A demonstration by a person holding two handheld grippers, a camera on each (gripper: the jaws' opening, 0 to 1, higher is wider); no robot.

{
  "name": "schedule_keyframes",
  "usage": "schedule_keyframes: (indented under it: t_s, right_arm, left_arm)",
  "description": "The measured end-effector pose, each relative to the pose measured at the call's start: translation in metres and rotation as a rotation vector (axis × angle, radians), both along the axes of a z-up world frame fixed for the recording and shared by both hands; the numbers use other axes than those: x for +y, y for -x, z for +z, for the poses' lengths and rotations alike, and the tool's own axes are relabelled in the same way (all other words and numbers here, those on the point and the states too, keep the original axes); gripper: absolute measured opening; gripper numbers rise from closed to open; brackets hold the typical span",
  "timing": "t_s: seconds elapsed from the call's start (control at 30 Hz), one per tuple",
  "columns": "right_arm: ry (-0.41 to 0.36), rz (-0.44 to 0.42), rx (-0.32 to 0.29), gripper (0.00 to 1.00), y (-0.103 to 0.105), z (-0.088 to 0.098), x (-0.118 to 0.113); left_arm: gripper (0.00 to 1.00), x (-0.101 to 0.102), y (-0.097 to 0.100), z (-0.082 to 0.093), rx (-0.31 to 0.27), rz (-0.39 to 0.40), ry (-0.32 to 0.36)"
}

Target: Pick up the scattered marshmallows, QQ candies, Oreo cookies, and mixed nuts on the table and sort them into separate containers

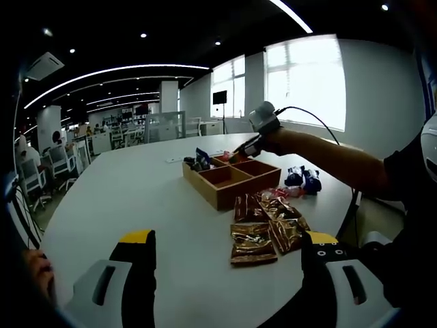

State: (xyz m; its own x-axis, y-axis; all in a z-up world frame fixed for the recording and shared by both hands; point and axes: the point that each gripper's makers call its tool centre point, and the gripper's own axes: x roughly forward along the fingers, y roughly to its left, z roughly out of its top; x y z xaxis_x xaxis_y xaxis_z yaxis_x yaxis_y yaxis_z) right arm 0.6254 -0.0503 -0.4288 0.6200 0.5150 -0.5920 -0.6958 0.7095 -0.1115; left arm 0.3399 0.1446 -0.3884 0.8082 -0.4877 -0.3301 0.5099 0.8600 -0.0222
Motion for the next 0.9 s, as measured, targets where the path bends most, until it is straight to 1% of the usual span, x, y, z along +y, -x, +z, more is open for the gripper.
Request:
schedule_keyframes:
  t_s: [0.17, 0.33, 0.43, 0.53, 0.63, 0.7, 0.8, 0.9]
  right_arm:
    - [-0.002, -0.001, 0.016, 0.24, 0.0, -0.003, 0.0]
    - [-0.005, -0.004, 0.013, 0.27, 0.001, 0.0, 0.0]
    - [-0.008, -0.01, 0.016, 0.31, 0.001, 0.0, -0.001]
    - [-0.007, -0.018, 0.011, 0.35, 0.0, 0.001, -0.001]
    - [0.004, -0.028, -0.012, 0.36, -0.002, 0.004, -0.004]
    - [0.006, -0.039, -0.017, 0.39, -0.002, 0.006, -0.004]
    - [-0.021, -0.058, -0.011, 0.46, -0.003, 0.009, -0.005]
    - [-0.024, -0.07, -0.01, 0.53, -0.003, 0.009, -0.006]
  left_arm:
    - [0.91, -0.001, 0.0, -0.001, 0.002, -0.003, -0.003]
    - [0.91, -0.001, 0.0, -0.001, 0.003, -0.003, -0.003]
    - [0.91, -0.002, 0.0, -0.001, 0.002, -0.005, -0.004]
    - [0.91, -0.002, 0.001, -0.001, 0.001, -0.005, -0.004]
    - [0.91, -0.002, 0.001, 0.0, -0.001, -0.005, -0.002]
    - [0.91, -0.002, 0.002, 0.0, -0.001, -0.006, -0.004]
    - [0.91, 0.0, 0.002, 0.001, -0.002, 0.0, -0.005]
    - [0.91, 0.002, 0.002, 0.002, -0.004, 0.005, -0.004]
